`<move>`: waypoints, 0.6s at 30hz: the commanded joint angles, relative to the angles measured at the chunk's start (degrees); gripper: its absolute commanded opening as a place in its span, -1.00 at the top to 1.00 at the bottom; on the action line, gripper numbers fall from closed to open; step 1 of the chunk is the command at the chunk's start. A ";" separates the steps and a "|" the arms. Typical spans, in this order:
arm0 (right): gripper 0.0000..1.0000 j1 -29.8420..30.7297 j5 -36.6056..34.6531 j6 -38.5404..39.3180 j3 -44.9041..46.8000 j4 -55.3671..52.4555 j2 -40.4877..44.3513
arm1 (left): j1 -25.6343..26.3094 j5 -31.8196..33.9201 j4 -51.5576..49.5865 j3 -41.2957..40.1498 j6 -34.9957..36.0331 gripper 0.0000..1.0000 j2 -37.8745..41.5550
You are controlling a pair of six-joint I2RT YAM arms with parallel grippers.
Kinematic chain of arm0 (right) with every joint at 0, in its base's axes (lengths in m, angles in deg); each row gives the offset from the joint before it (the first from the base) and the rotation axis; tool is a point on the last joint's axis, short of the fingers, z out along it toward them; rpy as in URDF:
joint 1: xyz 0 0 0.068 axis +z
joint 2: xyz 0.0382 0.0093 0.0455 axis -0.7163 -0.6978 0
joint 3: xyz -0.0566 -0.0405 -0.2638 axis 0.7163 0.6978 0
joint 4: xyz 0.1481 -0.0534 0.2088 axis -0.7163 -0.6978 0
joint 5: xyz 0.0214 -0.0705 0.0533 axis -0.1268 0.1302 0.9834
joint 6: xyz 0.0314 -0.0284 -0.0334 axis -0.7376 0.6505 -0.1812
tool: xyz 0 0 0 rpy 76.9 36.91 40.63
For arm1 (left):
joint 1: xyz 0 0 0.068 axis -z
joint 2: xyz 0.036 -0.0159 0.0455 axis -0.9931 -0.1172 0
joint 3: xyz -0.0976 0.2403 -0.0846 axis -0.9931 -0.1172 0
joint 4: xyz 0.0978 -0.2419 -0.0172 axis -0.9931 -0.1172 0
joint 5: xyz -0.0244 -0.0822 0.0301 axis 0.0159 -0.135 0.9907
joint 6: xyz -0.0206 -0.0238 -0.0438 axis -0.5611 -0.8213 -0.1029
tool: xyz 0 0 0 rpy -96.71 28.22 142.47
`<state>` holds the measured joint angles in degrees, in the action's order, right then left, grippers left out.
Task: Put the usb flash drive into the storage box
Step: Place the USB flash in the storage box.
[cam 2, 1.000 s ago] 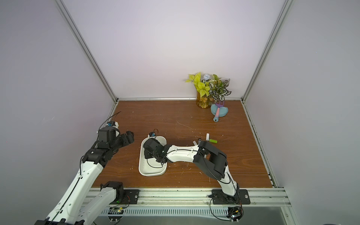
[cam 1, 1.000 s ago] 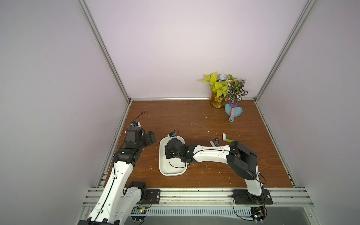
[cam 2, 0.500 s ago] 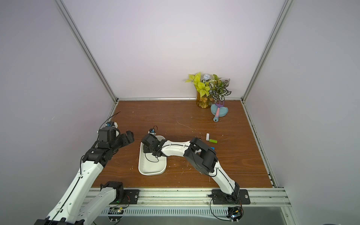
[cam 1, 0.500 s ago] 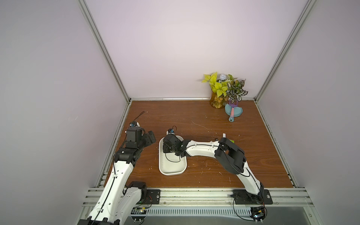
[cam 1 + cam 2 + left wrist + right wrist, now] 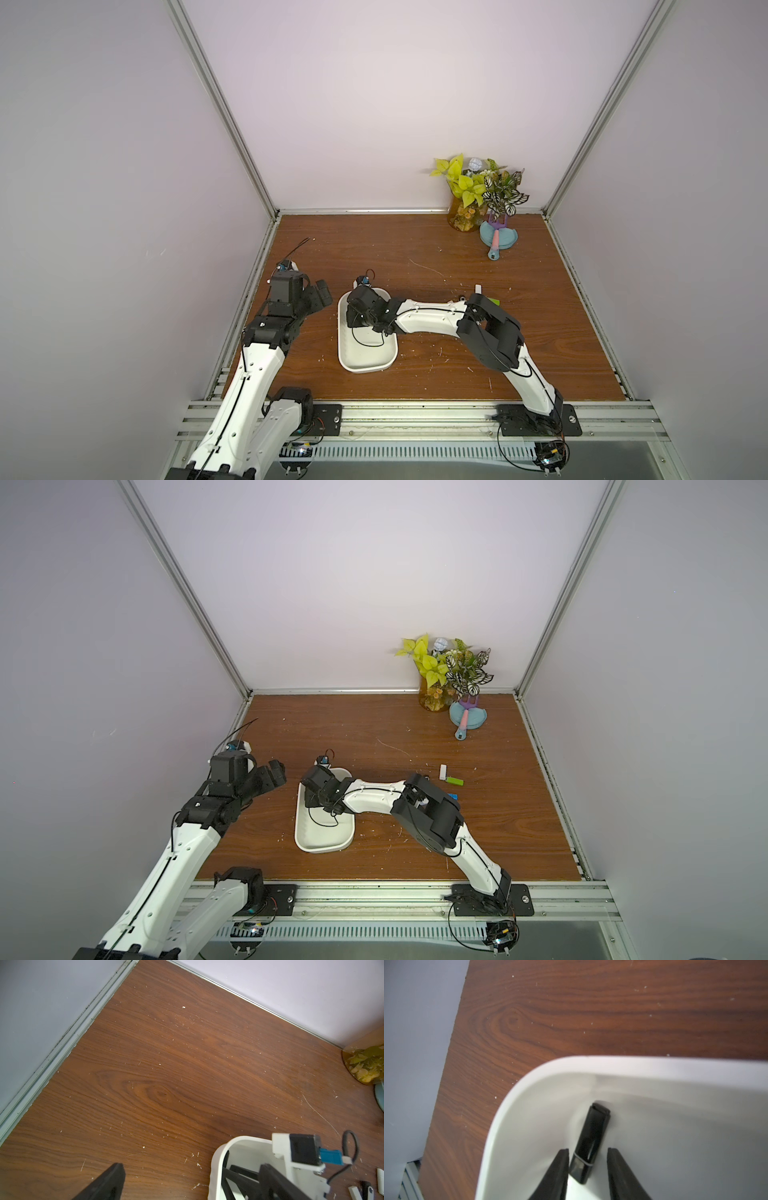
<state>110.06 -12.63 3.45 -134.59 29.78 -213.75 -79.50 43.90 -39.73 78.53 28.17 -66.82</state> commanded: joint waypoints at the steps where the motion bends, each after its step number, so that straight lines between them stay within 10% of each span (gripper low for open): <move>1: 0.26 -0.32 -2.08 5.54 5.23 3.34 11.34 | 0.13 0.37 -0.46 1.28 0.28 -1.00 1.18; 7: 0.25 -6.28 -8.06 16.83 20.92 5.95 32.86 | 4.00 -6.24 1.71 0.29 2.80 -0.95 3.54; 13: 0.24 -28.34 -2.75 19.89 39.62 4.15 50.96 | 7.18 -17.57 5.23 0.63 5.44 -0.81 3.68; 18: 0.25 -48.28 0.44 18.68 52.65 6.41 58.40 | 34.09 -4.47 11.18 1.76 -4.57 -0.73 -0.53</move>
<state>67.35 -15.77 21.18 -86.81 36.84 -156.99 -58.14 34.15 -33.46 78.60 28.52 -65.53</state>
